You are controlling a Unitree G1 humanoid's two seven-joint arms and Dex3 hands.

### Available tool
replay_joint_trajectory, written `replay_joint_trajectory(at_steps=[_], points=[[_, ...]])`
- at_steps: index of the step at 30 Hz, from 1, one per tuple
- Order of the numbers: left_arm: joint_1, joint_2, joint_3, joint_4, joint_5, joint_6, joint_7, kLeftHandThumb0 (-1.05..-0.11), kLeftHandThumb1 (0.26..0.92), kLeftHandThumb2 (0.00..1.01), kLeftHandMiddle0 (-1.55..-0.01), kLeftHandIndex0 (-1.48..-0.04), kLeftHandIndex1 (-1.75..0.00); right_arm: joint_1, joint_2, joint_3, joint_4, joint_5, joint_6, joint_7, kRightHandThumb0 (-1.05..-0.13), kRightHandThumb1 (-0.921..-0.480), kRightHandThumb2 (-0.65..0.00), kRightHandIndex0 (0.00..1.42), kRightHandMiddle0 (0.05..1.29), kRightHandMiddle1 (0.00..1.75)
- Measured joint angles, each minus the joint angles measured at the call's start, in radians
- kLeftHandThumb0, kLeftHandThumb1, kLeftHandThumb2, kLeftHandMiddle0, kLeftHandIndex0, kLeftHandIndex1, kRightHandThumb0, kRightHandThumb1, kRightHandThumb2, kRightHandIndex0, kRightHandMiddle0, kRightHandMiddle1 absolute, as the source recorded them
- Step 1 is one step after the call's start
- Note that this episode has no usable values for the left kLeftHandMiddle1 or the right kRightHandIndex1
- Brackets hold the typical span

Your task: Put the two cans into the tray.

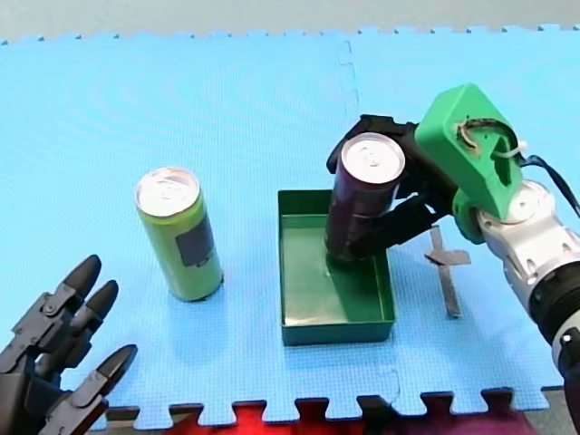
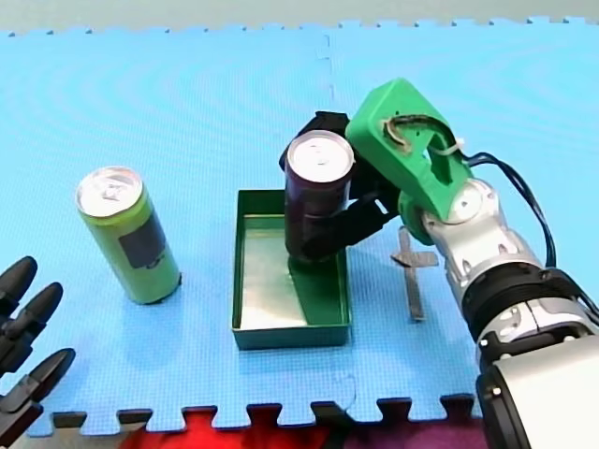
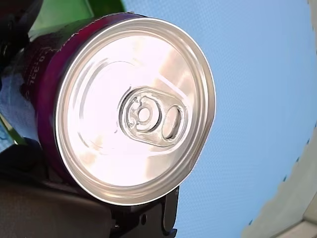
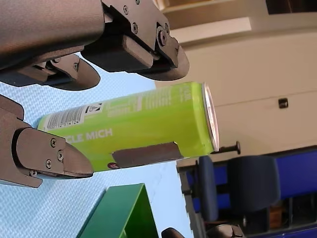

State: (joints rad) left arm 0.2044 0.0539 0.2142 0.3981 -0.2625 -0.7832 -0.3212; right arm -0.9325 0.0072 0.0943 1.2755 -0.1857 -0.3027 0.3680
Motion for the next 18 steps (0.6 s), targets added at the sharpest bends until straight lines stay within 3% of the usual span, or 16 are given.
replay_joint_trajectory(at_steps=[9, 18], points=[[0.002, 0.000, 0.000, -0.001, 0.005, -0.003, 0.007, -1.048, 0.921, 0.19, -0.44, -0.44, 0.00, 0.017, 0.014, -0.016, 0.005, 0.010, -0.008, -0.011, -0.293, -0.795, -0.003, 0.95, 0.59, 1.75], [0.008, -0.001, -0.002, -0.012, 0.013, -0.003, 0.017, -1.048, 0.921, 0.20, -0.44, -0.44, 0.00, 0.023, 0.023, -0.029, 0.005, 0.012, -0.007, -0.023, -0.288, -0.794, -0.002, 0.95, 0.60, 1.75]])
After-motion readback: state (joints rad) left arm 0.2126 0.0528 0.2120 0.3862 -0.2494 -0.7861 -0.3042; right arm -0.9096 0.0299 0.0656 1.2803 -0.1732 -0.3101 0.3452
